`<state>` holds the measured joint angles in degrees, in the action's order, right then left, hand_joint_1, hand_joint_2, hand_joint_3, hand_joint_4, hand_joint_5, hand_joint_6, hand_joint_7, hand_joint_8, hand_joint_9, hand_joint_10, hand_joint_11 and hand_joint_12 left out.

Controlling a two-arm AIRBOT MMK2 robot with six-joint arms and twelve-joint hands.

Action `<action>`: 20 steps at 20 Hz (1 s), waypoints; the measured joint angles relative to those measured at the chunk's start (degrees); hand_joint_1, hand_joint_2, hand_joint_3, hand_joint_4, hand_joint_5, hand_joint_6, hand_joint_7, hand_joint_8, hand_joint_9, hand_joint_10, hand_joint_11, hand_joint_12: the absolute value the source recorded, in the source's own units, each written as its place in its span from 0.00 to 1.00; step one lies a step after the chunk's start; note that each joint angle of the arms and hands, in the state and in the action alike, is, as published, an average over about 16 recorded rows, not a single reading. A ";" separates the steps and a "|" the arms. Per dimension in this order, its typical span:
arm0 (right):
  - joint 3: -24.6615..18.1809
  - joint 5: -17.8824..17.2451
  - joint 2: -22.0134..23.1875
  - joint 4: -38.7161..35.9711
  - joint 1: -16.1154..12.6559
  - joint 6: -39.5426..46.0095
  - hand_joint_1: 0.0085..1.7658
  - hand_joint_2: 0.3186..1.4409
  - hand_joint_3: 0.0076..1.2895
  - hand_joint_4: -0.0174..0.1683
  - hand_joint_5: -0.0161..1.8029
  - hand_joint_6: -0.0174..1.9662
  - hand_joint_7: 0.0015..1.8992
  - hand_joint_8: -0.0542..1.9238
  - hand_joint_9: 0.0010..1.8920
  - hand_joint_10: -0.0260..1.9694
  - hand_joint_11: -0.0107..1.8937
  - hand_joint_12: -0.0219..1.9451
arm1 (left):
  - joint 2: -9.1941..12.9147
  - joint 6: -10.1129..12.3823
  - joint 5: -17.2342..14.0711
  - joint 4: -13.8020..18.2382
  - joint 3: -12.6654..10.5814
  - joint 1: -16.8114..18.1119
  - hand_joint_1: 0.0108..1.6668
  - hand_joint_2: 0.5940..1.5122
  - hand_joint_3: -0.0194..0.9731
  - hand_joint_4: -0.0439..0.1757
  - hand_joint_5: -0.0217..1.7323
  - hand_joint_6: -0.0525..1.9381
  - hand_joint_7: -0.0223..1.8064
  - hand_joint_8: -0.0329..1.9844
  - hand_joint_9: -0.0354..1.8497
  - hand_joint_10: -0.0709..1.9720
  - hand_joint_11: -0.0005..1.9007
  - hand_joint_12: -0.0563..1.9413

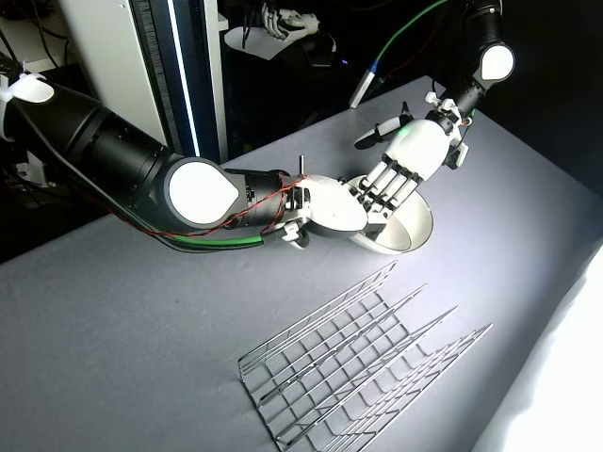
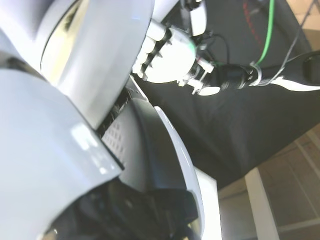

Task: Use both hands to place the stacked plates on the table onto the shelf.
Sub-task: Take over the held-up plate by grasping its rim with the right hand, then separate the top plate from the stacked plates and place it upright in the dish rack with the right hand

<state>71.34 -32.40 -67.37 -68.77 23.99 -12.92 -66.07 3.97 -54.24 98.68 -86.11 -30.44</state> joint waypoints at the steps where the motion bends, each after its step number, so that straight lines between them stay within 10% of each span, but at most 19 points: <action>1: 0.25 -0.12 -0.19 0.12 0.03 -0.05 0.69 0.63 0.01 0.09 0.26 0.04 0.25 0.04 0.27 0.04 0.11 0.62 | -0.03 0.10 -0.10 -0.10 -0.14 -0.03 0.00 0.46 0.03 0.15 0.00 0.01 0.01 0.01 0.03 0.04 0.01 0.03; 20: 2.10 -2.23 -2.70 1.42 -1.31 -0.83 0.72 0.56 0.00 0.06 0.48 0.39 0.52 0.25 0.54 0.40 0.49 0.52 | 2.96 1.99 -1.04 -0.72 -0.63 3.14 0.00 0.46 0.03 0.18 0.01 0.02 0.01 0.02 0.03 0.04 0.01 0.03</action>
<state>73.44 -34.63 -70.07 -67.36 22.68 -13.75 -63.11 5.96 -55.28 97.97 -86.74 -27.30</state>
